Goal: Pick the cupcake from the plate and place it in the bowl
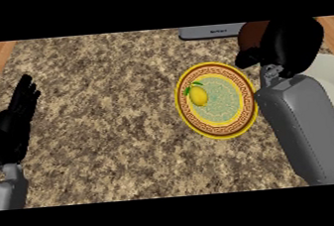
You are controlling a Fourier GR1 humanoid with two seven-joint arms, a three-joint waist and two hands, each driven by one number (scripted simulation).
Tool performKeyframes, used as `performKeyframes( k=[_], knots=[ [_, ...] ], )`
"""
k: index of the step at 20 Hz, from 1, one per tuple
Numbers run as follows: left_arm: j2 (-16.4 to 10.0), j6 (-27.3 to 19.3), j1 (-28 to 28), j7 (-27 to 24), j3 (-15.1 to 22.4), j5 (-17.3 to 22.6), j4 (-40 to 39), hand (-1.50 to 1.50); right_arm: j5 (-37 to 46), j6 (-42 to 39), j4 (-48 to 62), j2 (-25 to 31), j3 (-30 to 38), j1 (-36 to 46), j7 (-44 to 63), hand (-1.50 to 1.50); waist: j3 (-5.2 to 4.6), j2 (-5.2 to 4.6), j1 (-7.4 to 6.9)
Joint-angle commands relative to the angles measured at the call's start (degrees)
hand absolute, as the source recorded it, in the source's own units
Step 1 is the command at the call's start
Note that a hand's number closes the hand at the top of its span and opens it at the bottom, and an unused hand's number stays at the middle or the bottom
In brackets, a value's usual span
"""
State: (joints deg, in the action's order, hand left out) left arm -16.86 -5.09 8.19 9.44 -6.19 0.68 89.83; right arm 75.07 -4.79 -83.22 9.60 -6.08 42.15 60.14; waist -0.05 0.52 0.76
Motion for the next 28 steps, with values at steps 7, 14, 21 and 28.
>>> performKeyframes(
  k=[7,14,21,28],
  knots=[
    [-1.0,1.0,0.3,0.3,-2.0,0.0,0.7,0.00,-4.3,-2.6,-14.1,6.5,11.7,-8.7,-2.4,1.50,0.07,-0.35,-0.37],
    [1.9,0.7,-0.3,-2.5,-0.4,-1.7,-1.5,0.00,-11.2,7.2,-4.8,10.1,20.5,-11.8,-13.5,1.50,0.07,-0.59,-0.83],
    [0.6,3.4,-0.9,-1.4,-2.0,0.1,0.9,0.00,-16.6,17.5,10.2,14.0,26.8,-14.8,-26.8,1.50,0.08,-0.67,-1.21],
    [0.9,2.4,2.1,0.3,-1.9,-1.0,0.1,0.00,-17.3,7.6,23.7,19.8,29.7,-13.2,-23.1,1.50,0.07,-0.98,-1.46]
  ],
)
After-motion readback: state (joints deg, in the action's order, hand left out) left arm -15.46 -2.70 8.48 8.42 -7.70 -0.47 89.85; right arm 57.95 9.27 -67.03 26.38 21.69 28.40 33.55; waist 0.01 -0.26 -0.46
